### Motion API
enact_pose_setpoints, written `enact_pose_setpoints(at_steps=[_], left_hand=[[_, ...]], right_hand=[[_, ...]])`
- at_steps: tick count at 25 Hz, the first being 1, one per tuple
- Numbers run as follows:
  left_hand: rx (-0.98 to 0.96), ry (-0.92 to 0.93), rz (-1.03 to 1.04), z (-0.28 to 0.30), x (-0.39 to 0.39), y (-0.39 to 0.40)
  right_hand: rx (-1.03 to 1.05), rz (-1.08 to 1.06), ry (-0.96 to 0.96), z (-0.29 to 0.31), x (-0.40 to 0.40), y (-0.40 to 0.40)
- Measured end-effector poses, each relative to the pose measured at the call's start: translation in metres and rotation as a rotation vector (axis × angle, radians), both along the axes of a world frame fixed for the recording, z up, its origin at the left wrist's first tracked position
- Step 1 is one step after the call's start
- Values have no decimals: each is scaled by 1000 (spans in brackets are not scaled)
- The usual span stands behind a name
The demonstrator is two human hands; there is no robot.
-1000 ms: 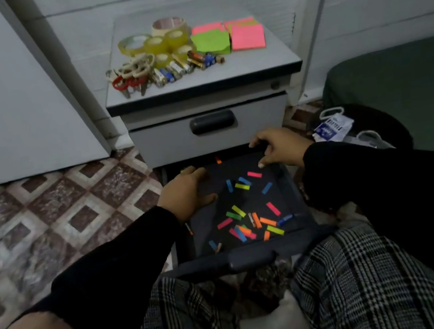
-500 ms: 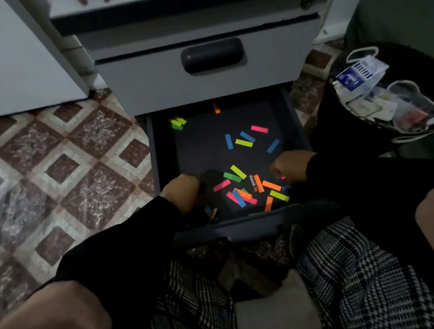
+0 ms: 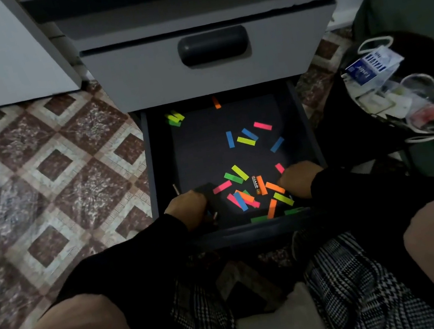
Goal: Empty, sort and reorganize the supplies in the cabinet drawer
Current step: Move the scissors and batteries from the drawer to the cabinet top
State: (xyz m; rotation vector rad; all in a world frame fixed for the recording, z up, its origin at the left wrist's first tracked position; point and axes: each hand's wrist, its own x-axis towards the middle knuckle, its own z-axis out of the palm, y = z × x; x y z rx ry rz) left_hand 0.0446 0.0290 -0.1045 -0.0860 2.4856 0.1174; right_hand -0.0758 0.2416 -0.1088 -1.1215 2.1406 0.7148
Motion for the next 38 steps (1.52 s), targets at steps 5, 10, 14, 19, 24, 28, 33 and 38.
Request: enact_pose_setpoints(at_steps=[5,10,14,19,24,28,33,38], left_hand=[[-39,23,-52,-12,2,7],[11,-32,-20,-19,-1,6],[61,-60,28,-19,-5,3],[99,-92,142,-24,-13,0],[350,12,411,-17,-16,-11],[503,43,549,-10,-13,-13],[1019,93,924,7,-12,-9],[1180,100,931,33,-13,3]], right_hand=[[-27,-154,-190,2,-2,-7],[29,-237,-340,-3,1,-7],[46,-202,-339,-6,2,-7],[71,-240,-373,-9,4,-8],[-172,-535,-475,4,-1,-9],[-500,-825,-594,16,-6,-10],[-717,-904,-677,25,-6,-15],[-923,-962,-679,45,-3,-19]])
